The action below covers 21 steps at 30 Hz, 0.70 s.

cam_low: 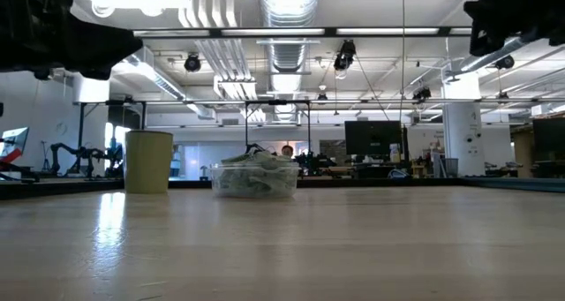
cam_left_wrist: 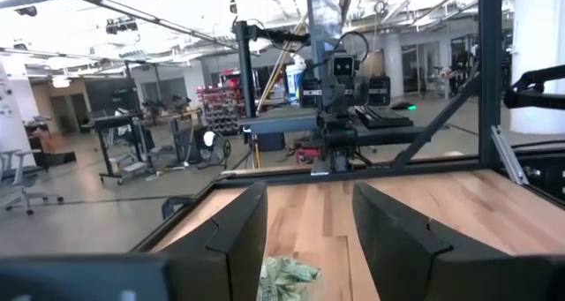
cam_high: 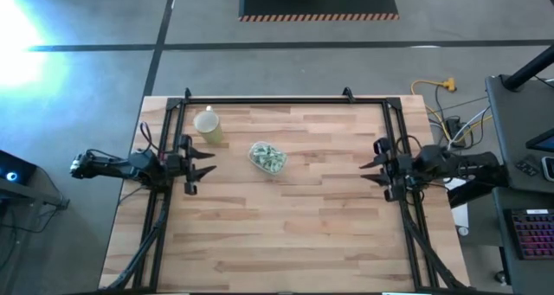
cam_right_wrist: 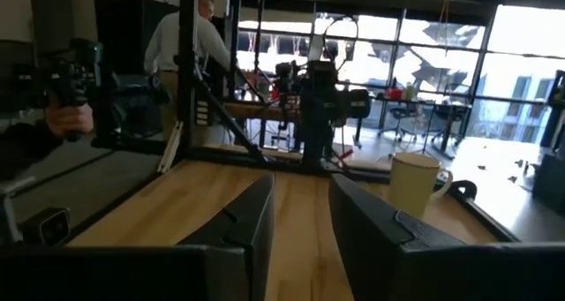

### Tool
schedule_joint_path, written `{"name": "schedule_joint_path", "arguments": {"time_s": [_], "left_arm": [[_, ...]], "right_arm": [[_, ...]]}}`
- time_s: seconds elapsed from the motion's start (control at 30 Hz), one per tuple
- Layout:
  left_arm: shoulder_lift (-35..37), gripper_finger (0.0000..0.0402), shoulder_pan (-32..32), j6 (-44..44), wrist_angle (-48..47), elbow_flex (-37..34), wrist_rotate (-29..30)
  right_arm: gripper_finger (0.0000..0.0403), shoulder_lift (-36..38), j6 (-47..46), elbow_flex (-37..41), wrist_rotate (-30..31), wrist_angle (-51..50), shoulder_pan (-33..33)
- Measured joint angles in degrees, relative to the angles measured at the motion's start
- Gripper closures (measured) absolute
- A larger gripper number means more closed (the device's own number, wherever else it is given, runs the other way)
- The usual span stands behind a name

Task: Pick and place Stevia / Truvia into bins
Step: Return to Home Position

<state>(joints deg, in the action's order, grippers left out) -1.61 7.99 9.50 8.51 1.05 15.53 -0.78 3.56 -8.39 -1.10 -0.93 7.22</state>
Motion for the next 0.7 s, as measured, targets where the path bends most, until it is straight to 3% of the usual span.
{"name": "schedule_joint_path", "arguments": {"time_s": [0.27, 0.47, 0.7], "left_arm": [[0.0, 0.0249, 0.02, -0.13, -0.11, -0.54, 0.02], [-0.02, 0.0249, 0.0, 0.3, -0.13, -0.57, 0.33], [-0.02, 0.0249, -0.02, 0.33, -0.63, -0.6, 0.85]], "right_arm": [[0.0307, 0.0, -3.59, 2.97, 7.97, 1.45, 0.0], [0.031, 0.02, -3.59, 3.99, 8.01, 1.62, -1.34], [0.031, 0.02, -3.22, 4.52, 1.92, 1.27, -6.67]]}}
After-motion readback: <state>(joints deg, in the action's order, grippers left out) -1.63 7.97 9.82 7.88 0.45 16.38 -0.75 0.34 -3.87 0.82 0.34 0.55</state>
